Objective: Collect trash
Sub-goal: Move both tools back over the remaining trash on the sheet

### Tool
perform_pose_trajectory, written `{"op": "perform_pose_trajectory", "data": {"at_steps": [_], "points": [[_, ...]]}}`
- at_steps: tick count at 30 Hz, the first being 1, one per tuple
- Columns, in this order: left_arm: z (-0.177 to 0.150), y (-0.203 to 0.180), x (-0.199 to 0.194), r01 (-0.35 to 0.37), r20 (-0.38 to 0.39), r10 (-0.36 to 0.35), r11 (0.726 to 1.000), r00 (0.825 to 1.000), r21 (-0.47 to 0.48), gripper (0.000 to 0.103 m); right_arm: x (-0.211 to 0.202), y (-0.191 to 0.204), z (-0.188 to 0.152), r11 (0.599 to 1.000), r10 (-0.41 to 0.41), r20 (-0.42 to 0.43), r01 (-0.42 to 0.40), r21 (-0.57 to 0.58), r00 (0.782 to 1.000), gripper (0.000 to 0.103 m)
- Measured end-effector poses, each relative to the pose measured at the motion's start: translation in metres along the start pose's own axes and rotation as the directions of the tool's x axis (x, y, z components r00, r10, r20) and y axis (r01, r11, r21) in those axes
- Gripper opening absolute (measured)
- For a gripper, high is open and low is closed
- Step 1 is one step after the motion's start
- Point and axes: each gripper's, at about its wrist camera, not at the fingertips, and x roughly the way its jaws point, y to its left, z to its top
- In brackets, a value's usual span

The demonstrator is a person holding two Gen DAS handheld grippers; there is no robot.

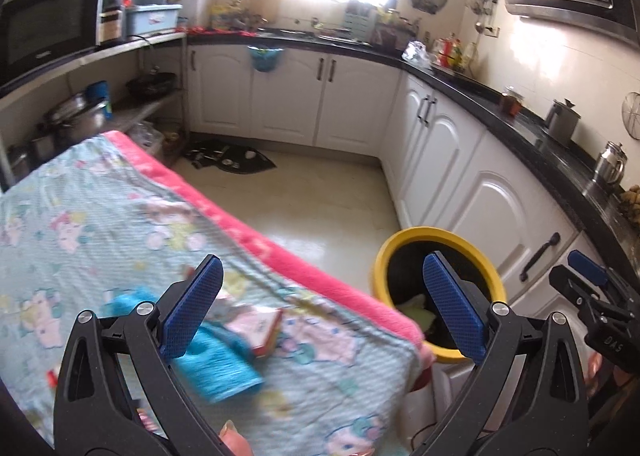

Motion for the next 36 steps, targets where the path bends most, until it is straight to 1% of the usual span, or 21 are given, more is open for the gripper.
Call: {"op": "perform_pose_trajectory", "data": {"at_steps": [3,12,22,28,36], "points": [[-0.005,0.019,-0.012,-0.040,0.010,0.041,0.999,0.999,-0.021,0.092,-0.002,0.022,0.001,0.999,0.044,-0.001,-0.044,-0.028,0.999,0.079],[-0.021,0.067,-0.038,-0.133,0.018,0.135,0.988,0.991,-0.081,0.092,-0.001,0.072,-0.002,0.986,0.133,-0.020,-0.135,-0.098,0.991,0.080],[-0.043,0.106,-0.058,-0.192,0.002,0.194,0.974,0.981,-0.116,0.092,0.003,0.122,-0.007,0.962,0.209,-0.056,-0.215,-0.170,0.976,0.080],[-0.056,0.131,-0.067,-0.234,-0.024,0.233,0.963,0.972,-0.131,0.092,0.008,0.151,-0.011,0.943,0.247,-0.082,-0.259,-0.211,0.965,0.080],[-0.076,0.159,-0.079,-0.271,-0.063,0.264,0.949,0.963,-0.164,0.092,0.021,0.180,-0.018,0.916,0.289,-0.126,-0.313,-0.252,0.949,0.080]]}}
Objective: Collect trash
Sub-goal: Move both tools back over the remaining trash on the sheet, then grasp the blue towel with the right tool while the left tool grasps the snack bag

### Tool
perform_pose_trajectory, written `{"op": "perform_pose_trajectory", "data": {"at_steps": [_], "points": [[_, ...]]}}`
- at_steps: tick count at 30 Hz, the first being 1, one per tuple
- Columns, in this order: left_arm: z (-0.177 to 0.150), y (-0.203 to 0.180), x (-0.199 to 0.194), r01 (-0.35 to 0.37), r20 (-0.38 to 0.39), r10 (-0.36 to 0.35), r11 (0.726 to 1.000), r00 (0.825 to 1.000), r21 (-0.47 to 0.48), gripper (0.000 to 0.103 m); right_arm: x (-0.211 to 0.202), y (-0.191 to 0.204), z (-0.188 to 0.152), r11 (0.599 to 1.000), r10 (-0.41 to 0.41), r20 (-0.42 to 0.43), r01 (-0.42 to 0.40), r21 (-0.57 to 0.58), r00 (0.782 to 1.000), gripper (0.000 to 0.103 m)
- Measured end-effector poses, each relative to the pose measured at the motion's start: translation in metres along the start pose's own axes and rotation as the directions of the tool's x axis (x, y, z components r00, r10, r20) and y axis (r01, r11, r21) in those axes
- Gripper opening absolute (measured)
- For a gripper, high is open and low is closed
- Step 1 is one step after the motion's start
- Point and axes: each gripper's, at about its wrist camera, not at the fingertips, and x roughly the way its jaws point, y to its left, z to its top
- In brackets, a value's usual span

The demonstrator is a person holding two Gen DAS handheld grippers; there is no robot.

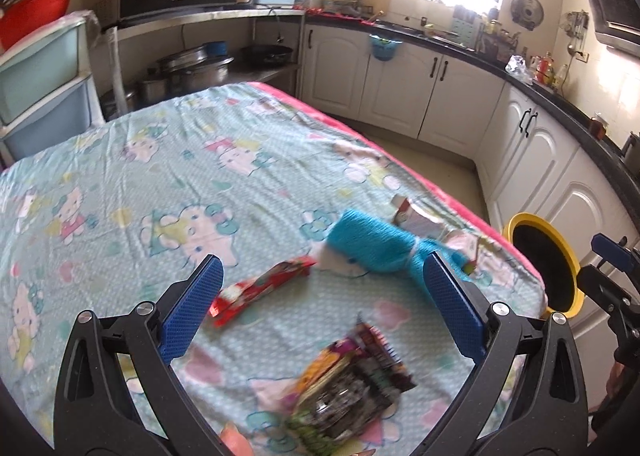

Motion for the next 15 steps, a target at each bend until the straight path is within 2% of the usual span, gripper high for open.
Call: {"op": "perform_pose_trajectory", "data": {"at_steps": [9,15], "points": [[-0.024,0.033,0.001,0.000,-0.060,-0.001,1.000,0.998,-0.025,0.092,0.039,0.024,-0.008,0.998,0.041,-0.074,-0.045,-0.050,0.996,0.080],[-0.046,0.037,0.004,0.072,-0.111,-0.072,0.997,0.991,-0.005,0.092,0.071,0.035,-0.012,0.994,0.054,-0.118,-0.065,-0.091,0.992,0.080]]}}
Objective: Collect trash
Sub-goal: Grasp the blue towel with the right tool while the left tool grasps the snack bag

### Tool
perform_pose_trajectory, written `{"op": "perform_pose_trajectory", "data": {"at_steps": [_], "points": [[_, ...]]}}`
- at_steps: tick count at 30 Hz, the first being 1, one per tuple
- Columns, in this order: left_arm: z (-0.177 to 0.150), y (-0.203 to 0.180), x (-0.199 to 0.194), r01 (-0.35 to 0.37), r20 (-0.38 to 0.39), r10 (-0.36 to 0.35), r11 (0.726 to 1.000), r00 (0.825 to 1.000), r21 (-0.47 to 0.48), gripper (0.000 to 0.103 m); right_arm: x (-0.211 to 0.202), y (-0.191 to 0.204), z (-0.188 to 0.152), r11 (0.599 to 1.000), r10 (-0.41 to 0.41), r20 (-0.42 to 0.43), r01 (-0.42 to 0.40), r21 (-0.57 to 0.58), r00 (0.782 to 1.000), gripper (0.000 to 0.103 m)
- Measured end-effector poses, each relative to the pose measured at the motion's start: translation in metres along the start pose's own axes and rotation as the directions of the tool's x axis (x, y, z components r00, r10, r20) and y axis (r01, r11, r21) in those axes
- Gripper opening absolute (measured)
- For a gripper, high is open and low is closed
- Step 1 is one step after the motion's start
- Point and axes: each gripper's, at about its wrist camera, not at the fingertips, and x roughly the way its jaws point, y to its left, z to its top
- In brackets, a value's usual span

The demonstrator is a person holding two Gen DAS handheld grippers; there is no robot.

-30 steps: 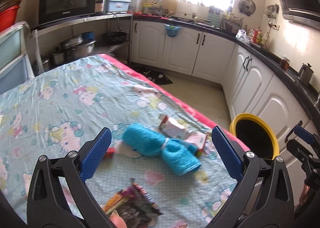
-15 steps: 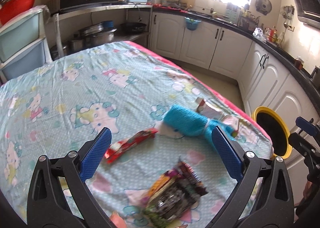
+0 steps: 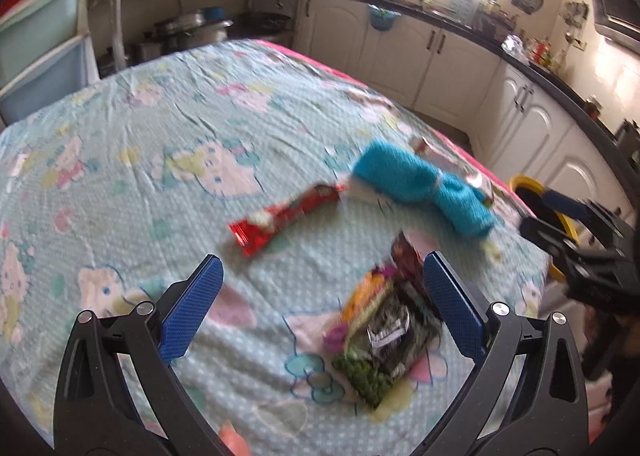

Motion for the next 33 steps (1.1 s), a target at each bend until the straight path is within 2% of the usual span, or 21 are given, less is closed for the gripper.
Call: {"op": "perform_pose_trajectory", "data": {"at_steps": [5,7,12,17,18,23,25,29,31,33], "points": [[-0.016,-0.012,0.010,0.097,-0.058,-0.092,0.992,0.994,0.076,0.092,0.032,-0.002,-0.001,1.000,0.019,-0.061,-0.019,0.003,0.998,0.079],[-0.021,-0.015,0.015,0.130,-0.083,-0.122,0.987,0.989,0.090,0.092,0.041,-0.004,0.000,0.999,0.042,-0.084,-0.040,0.016,0.996,0.075],[-0.036,-0.024,0.025,0.129,-0.152,-0.110,0.984,0.982,0.123,0.092,0.054,-0.005,0.003,0.998,0.070,-0.118,-0.068,0.019,0.991,0.063],[-0.045,-0.023,0.026,0.120,-0.156,-0.102,0.986,0.982,0.112,0.092,0.061,-0.005,0.002,0.995,0.101,-0.145,-0.098,0.028,0.984,0.042],[-0.043,-0.019,0.025,0.124,-0.149,-0.109,0.988,0.983,0.095,0.092,0.062,-0.005,0.002,0.994,0.106,-0.146,-0.102,0.029,0.984,0.040],[-0.030,-0.006,0.026,0.162,-0.128,-0.157,0.986,0.979,0.028,0.092,0.058,-0.002,0.001,0.993,0.118,-0.138,-0.117,0.018,0.983,0.014],[-0.025,-0.002,0.029,0.185,-0.133,-0.184,0.983,0.974,0.001,0.088,0.056,-0.001,0.002,0.993,0.120,-0.133,-0.120,0.007,0.984,0.010],[-0.019,0.006,0.038,0.220,-0.165,-0.225,0.974,0.960,-0.046,0.068,0.049,0.001,0.003,0.992,0.129,-0.118,-0.130,-0.002,0.985,0.006],[-0.019,0.007,0.041,0.226,-0.181,-0.231,0.973,0.956,-0.048,0.063,0.044,0.001,0.002,0.991,0.133,-0.110,-0.135,-0.005,0.985,0.006],[-0.017,0.009,0.041,0.235,-0.187,-0.242,0.970,0.952,-0.059,0.050,0.039,0.001,0.003,0.990,0.138,-0.101,-0.139,-0.004,0.985,0.006]]}}
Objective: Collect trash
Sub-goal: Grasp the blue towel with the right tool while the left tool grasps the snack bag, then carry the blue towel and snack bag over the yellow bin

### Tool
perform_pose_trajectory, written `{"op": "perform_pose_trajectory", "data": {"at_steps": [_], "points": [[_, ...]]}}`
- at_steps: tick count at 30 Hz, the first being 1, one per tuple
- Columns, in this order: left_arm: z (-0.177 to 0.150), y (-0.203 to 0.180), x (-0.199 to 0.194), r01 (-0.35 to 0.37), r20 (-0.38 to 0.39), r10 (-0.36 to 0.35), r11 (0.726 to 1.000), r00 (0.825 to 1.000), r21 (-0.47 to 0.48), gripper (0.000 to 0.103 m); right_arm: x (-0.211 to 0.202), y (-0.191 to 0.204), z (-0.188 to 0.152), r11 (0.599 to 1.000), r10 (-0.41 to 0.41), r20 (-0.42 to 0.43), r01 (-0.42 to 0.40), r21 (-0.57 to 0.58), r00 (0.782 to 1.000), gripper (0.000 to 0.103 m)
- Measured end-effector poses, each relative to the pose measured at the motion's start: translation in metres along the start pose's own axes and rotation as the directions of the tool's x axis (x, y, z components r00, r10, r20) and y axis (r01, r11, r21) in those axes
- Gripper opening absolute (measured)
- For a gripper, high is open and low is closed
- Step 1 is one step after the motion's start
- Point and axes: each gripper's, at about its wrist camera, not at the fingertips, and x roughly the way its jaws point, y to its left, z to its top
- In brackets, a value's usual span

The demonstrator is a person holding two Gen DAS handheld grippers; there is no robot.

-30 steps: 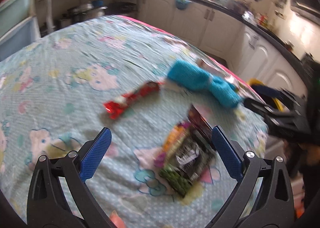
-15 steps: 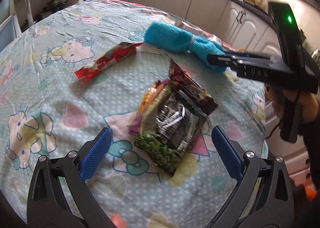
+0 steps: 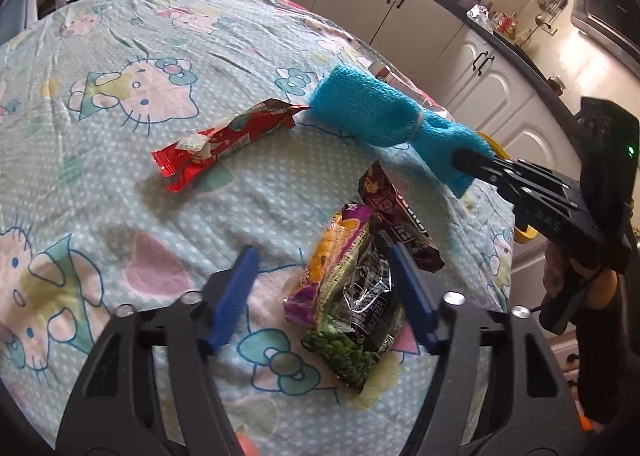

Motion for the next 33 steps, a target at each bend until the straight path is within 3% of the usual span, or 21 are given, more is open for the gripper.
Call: {"op": "perform_pose_trajectory", "data": {"at_steps": [1,3,9,16,23,33], "points": [[0.001,0.000,0.001,0.006,-0.005,-0.006,1.000,1.000,-0.003,0.046,-0.003,0.000,0.000,1.000,0.001,0.004,-0.001,0.001,1.000,0.006],[0.002,0.000,0.002,0.003,-0.018,-0.003,1.000,1.000,0.002,0.027,-0.007,0.000,-0.001,1.000,0.000,0.013,0.000,0.005,1.000,0.006],[0.002,-0.004,-0.001,-0.031,-0.026,0.032,0.999,0.999,0.038,0.020,-0.022,0.000,-0.001,1.000,0.000,0.048,-0.001,0.018,0.999,0.006],[0.014,-0.016,-0.024,-0.049,0.066,0.045,0.997,0.997,0.056,0.016,-0.050,-0.004,0.001,0.999,-0.007,0.105,0.003,0.034,0.994,0.006],[0.036,-0.043,-0.040,-0.053,0.149,0.037,0.993,0.988,0.103,0.014,-0.082,-0.007,0.006,0.998,-0.061,0.165,0.057,0.029,0.984,0.006],[0.066,-0.100,-0.043,-0.016,0.208,-0.025,0.981,0.978,0.193,0.014,-0.140,-0.026,0.009,0.980,-0.198,0.274,0.185,0.073,0.941,0.006]]}}
